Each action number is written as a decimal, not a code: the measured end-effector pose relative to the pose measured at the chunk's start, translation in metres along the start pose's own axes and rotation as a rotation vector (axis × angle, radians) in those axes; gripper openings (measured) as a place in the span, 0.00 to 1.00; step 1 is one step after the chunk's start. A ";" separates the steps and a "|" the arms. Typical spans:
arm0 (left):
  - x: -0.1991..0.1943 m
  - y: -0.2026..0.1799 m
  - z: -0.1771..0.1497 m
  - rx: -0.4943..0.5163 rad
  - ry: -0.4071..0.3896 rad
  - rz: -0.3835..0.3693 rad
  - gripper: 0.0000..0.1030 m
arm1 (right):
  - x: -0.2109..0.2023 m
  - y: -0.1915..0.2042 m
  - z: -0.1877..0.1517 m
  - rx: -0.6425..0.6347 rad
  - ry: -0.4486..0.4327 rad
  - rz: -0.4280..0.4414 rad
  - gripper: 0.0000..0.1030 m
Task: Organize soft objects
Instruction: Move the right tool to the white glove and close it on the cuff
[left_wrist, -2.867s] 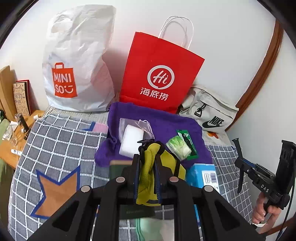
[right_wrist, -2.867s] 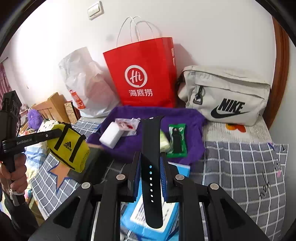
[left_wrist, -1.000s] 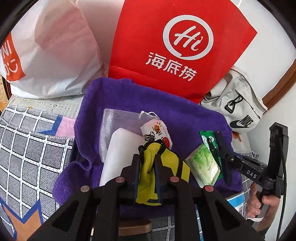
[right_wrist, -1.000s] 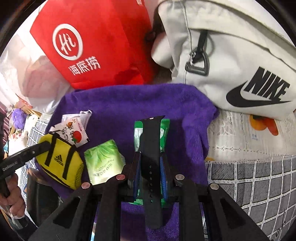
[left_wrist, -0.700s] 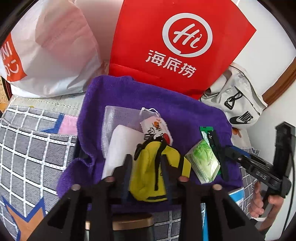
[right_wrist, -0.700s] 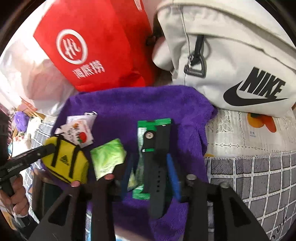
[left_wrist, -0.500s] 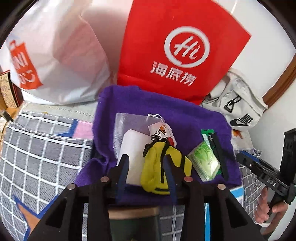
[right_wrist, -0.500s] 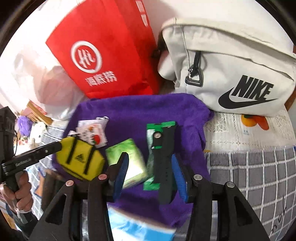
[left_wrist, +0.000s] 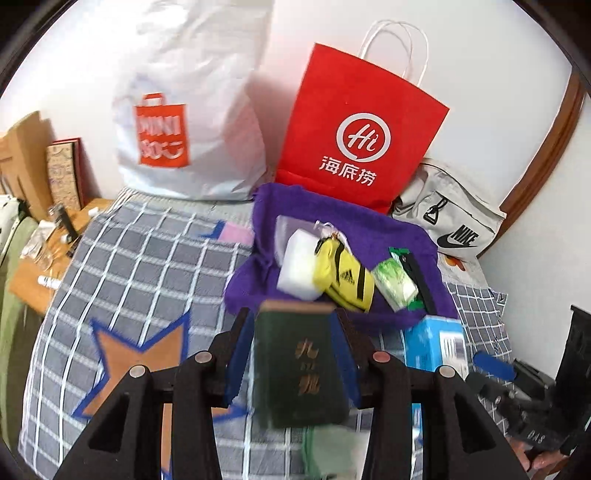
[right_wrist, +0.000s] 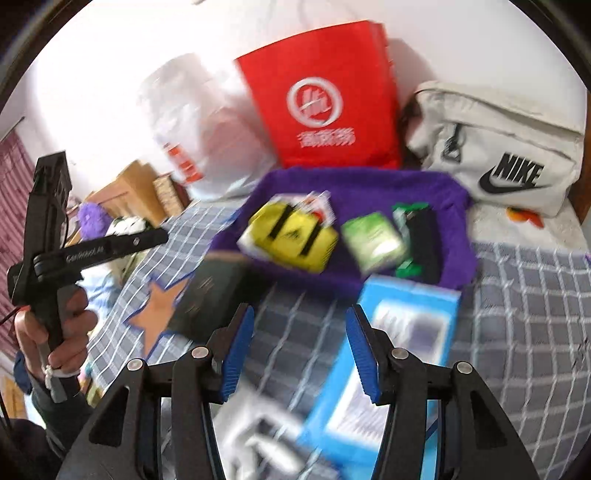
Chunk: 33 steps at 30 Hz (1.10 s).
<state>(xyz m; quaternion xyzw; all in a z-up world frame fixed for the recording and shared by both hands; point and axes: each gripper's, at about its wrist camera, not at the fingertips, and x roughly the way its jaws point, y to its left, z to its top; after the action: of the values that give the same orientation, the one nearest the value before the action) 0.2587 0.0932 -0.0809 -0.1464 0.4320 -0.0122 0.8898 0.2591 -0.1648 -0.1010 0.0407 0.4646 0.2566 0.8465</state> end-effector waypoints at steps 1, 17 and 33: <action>-0.004 0.004 -0.007 -0.006 0.007 -0.004 0.40 | -0.001 0.006 -0.006 -0.006 0.009 0.001 0.50; -0.014 0.052 -0.104 -0.080 0.065 -0.064 0.40 | 0.051 0.046 -0.088 0.037 0.185 0.008 0.50; -0.013 0.054 -0.123 -0.068 0.096 -0.093 0.40 | 0.048 0.059 -0.077 0.046 0.063 0.002 0.10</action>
<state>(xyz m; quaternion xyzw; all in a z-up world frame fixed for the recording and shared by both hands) 0.1498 0.1162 -0.1570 -0.1957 0.4671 -0.0457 0.8611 0.1949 -0.1037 -0.1631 0.0526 0.4966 0.2478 0.8302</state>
